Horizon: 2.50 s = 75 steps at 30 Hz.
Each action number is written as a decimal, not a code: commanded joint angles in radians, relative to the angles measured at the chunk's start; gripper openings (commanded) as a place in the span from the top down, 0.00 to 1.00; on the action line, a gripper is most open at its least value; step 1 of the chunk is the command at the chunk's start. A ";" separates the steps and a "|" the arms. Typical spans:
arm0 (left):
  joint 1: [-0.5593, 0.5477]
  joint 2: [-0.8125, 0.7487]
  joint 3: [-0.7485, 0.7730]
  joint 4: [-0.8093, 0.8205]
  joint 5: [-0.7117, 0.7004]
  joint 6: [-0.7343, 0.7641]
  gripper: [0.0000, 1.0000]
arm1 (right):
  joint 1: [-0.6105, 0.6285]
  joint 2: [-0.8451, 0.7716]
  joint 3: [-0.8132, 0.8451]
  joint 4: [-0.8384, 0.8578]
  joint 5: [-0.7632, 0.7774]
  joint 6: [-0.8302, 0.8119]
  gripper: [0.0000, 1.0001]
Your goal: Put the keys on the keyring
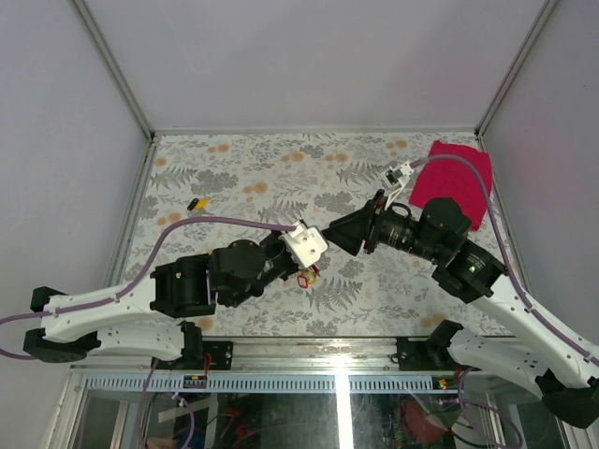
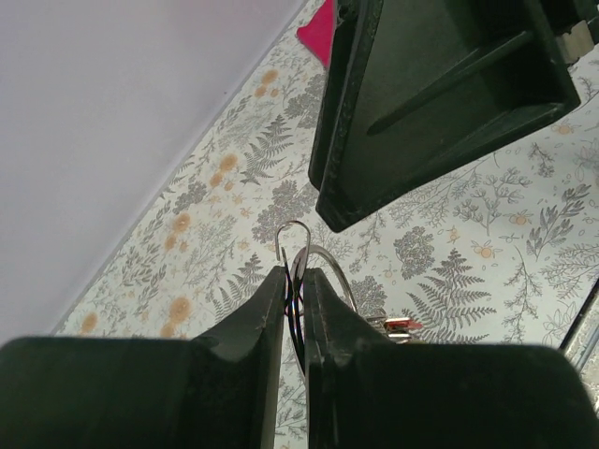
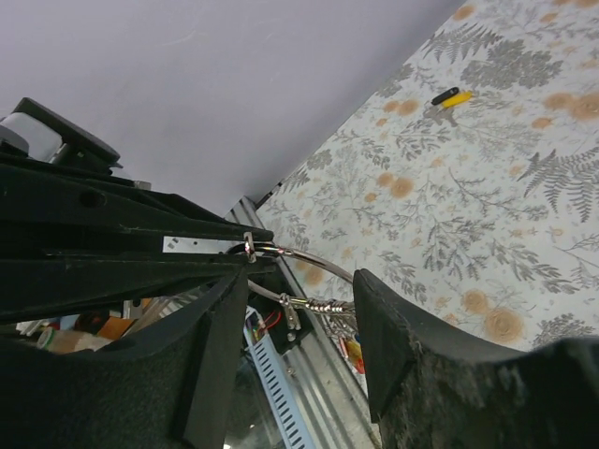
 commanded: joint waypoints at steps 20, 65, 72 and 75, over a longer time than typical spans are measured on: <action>0.007 0.020 0.021 0.111 0.075 0.015 1.00 | -0.006 0.015 -0.045 0.176 -0.094 0.125 0.71; 1.197 0.471 -0.077 0.157 0.537 -0.397 0.47 | -0.005 -0.160 0.078 -0.391 0.560 -0.260 1.00; 1.407 0.733 0.071 0.072 0.540 -0.368 0.44 | -0.006 -0.174 0.067 -0.397 0.503 -0.251 1.00; 1.450 0.811 0.163 0.020 0.522 -0.319 0.39 | -0.006 -0.182 0.065 -0.407 0.490 -0.246 1.00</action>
